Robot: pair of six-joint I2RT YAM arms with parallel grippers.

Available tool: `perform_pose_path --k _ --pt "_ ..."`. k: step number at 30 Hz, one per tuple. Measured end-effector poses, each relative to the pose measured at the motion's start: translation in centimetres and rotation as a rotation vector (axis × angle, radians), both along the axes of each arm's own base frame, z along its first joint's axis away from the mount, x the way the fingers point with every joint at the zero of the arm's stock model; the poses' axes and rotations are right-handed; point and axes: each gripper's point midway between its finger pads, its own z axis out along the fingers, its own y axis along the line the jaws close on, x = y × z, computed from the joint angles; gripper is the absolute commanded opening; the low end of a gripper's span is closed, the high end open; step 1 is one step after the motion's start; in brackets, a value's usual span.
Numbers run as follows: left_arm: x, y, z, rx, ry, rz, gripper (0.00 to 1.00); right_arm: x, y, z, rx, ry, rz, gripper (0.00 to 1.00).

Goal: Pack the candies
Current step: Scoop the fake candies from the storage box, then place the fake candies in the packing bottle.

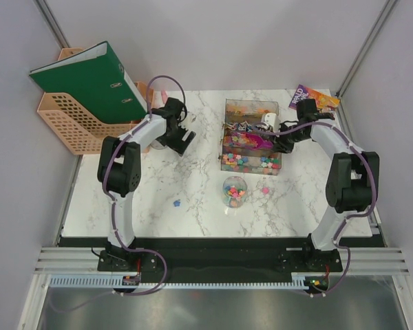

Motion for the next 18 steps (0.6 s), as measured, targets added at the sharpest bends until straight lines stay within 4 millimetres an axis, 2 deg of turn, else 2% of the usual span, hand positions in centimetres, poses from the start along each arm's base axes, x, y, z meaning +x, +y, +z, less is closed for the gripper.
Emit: perform_pose_path --k 2,3,6,12,18 --pt "0.2 -0.3 0.4 -0.002 -0.009 -0.004 0.95 -1.2 -0.4 0.5 0.005 0.012 -0.002 0.0" --pt "0.4 -0.5 0.7 -0.003 -0.017 -0.007 1.0 -1.9 -0.6 0.8 0.008 0.021 -0.005 0.0" --pt "0.9 -1.1 1.8 0.011 -0.054 -0.014 1.0 -3.5 -0.8 2.0 0.017 0.038 -0.003 0.0" --pt "0.3 -3.1 4.5 -0.002 -0.11 -0.041 1.0 -6.3 -0.3 5.9 0.052 0.013 0.027 0.0" --pt "0.2 -3.6 6.6 -0.024 -0.153 -0.034 1.0 -9.8 -0.3 7.3 0.039 0.035 0.081 0.0"
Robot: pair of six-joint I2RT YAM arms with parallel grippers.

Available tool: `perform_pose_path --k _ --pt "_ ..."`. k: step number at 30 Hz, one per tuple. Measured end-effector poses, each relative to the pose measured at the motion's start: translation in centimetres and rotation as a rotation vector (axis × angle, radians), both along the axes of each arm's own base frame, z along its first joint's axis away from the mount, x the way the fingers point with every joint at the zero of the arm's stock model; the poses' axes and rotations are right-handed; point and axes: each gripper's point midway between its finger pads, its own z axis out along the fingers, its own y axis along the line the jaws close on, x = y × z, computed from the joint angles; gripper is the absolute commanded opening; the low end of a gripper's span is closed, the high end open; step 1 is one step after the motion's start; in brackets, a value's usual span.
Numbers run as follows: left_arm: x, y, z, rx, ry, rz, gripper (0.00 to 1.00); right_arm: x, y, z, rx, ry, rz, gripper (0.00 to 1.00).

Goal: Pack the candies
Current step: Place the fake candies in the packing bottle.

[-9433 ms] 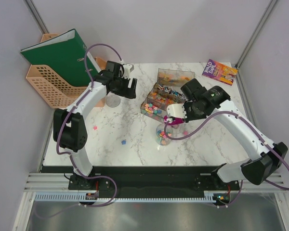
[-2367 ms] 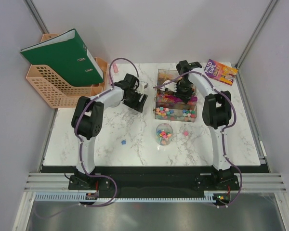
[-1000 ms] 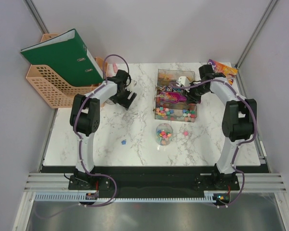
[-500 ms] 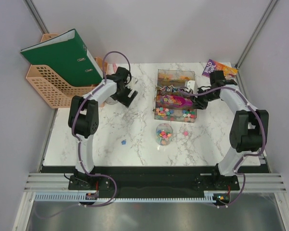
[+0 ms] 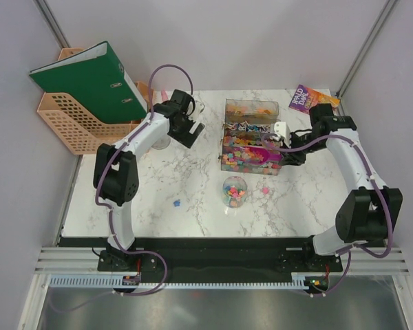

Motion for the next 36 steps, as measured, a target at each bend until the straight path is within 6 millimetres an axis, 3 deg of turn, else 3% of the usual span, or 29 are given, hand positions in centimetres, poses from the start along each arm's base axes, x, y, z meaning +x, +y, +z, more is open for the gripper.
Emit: perform_pose_path --k 5,9,15,27,36 --pt "0.3 0.5 0.0 0.009 -0.015 0.033 1.0 -3.1 -0.7 -0.1 -0.051 0.047 0.049 0.0" --pt "0.3 1.0 -0.3 0.03 -0.018 0.059 1.0 -4.3 -1.3 0.0 -0.119 0.031 0.102 0.0" --pt "0.3 1.7 -0.4 0.059 -0.026 0.08 1.0 -4.7 -1.8 -0.2 -0.219 0.002 0.171 0.0" --pt "0.3 1.9 -0.5 0.063 -0.028 0.104 1.0 -5.8 0.4 -0.3 -0.363 -0.008 0.286 0.0" --pt "0.3 1.8 0.8 0.043 -0.052 0.115 1.0 -5.9 0.3 -0.2 -0.463 -0.012 0.285 0.0"
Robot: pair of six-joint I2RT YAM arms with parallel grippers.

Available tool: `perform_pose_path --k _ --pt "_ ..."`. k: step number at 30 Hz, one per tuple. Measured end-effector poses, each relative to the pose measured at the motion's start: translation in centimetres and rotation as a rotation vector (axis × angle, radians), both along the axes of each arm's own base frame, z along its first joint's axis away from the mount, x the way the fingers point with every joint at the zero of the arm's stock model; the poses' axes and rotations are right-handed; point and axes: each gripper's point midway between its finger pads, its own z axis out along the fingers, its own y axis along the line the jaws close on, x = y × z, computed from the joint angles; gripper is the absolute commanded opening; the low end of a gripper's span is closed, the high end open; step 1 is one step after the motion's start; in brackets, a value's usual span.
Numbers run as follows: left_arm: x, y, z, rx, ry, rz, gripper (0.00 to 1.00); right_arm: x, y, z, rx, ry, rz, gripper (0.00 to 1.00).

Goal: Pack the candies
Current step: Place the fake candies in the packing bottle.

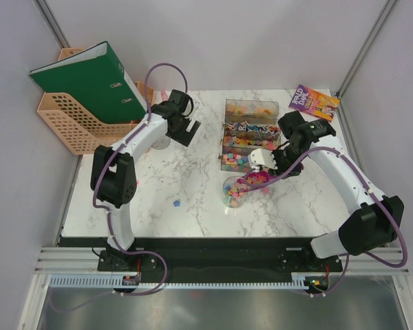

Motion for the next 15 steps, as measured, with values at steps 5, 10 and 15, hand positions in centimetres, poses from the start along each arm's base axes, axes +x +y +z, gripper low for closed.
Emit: perform_pose_path --k 5,10,15 --pt "0.0 -0.1 0.2 -0.007 -0.005 0.003 1.0 0.3 -0.1 0.3 -0.027 -0.011 -0.019 0.0" --pt "0.0 -0.1 0.2 -0.011 -0.004 0.007 1.0 0.8 0.1 0.6 -0.054 -0.026 -0.03 0.0" --pt "0.0 -0.2 0.2 -0.014 -0.004 0.011 1.0 1.2 0.2 1.1 -0.086 -0.055 -0.02 0.0"
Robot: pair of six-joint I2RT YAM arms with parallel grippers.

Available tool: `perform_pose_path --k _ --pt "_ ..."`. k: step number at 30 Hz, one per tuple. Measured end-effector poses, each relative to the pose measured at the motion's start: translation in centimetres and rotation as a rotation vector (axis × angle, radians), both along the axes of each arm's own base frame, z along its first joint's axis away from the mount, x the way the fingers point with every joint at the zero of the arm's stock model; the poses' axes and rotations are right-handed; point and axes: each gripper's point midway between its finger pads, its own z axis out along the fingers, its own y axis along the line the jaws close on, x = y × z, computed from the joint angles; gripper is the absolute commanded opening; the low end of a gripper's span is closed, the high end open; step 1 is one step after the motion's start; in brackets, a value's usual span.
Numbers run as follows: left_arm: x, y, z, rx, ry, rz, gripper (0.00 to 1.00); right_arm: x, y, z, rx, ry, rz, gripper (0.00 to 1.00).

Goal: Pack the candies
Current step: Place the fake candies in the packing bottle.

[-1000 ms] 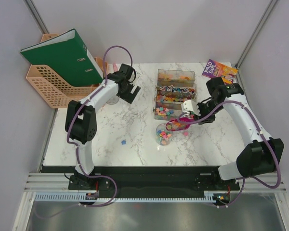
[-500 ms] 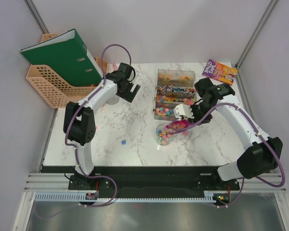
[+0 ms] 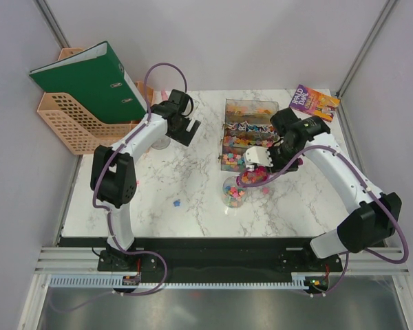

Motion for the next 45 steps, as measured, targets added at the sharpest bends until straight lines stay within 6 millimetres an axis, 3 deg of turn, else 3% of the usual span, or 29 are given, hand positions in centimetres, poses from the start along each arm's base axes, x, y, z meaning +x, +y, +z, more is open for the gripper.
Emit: perform_pose_path --k 16,28,34,39,45 --pt "0.1 -0.1 0.2 -0.009 -0.002 0.005 1.0 -0.2 1.2 0.7 -0.127 -0.071 0.074 0.0" --pt "-0.3 -1.5 0.7 -0.079 0.008 -0.012 1.0 0.1 1.6 1.4 -0.225 -0.134 0.048 0.0" --pt "-0.9 -2.4 2.0 -0.137 0.005 -0.03 1.0 -0.1 2.2 1.8 -0.268 -0.172 0.066 0.0" --pt "-2.6 -4.5 3.6 -0.276 0.028 -0.089 1.0 0.0 2.2 2.3 -0.281 -0.195 0.05 0.0" --pt "-7.4 -8.3 3.9 -0.513 0.176 -0.215 0.98 0.0 2.0 2.6 -0.268 -0.199 0.001 0.0"
